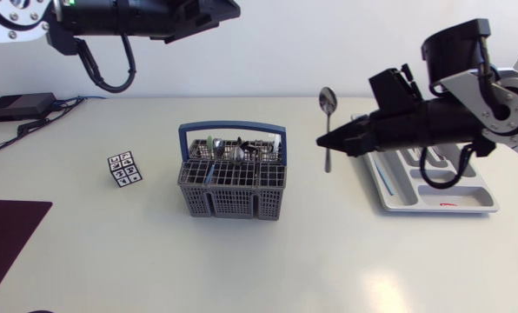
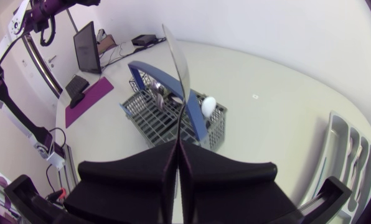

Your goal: Transfer all utensils from the basket to the drawer tray.

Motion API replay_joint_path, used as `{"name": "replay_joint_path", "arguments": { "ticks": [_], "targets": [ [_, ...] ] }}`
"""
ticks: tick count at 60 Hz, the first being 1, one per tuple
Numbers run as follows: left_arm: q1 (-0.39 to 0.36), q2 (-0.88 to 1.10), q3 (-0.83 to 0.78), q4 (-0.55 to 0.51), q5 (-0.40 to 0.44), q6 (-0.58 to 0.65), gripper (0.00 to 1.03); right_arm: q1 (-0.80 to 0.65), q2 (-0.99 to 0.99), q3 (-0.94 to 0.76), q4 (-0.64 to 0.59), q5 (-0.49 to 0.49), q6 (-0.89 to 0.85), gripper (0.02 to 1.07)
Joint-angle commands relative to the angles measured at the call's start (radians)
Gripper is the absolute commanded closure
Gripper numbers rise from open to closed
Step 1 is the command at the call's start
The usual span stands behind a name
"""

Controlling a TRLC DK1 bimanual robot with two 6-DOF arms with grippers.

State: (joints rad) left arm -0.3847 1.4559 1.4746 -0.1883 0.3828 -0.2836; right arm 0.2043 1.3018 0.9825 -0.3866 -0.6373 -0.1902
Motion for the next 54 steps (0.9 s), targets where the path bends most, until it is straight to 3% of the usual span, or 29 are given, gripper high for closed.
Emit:
{"name": "replay_joint_path", "arguments": {
  "ticks": [1,14,26,39,48,54],
  "targets": [
    [0.04,-0.025,0.012,-0.031,-0.013,0.037,0.35,-0.098,-0.006,0.018,-0.09,-0.039,-0.17,1.01],
    [0.119,-0.055,-0.02,-0.146,-0.021,0.169,0.35,-0.444,0.105,0.113,-0.408,-0.061,-0.761,1.01],
    [0.147,-0.052,-0.108,-0.224,-0.035,0.291,0.35,-0.703,0.344,0.26,-0.538,0.001,-1.167,1.01],
    [0.147,-0.086,-0.229,-0.237,-0.035,0.363,0.35,-0.807,0.514,0.355,-0.545,0.126,-1.424,1.01],
    [0.122,-0.117,-0.304,-0.24,-0.033,0.394,0.35,-0.819,0.56,0.377,-0.521,0.197,-1.506,1.01],
    [0.104,-0.143,-0.353,-0.24,-0.038,0.419,0.35,-0.821,0.582,0.355,-0.437,0.255,-1.56,1.01]
  ]
}}
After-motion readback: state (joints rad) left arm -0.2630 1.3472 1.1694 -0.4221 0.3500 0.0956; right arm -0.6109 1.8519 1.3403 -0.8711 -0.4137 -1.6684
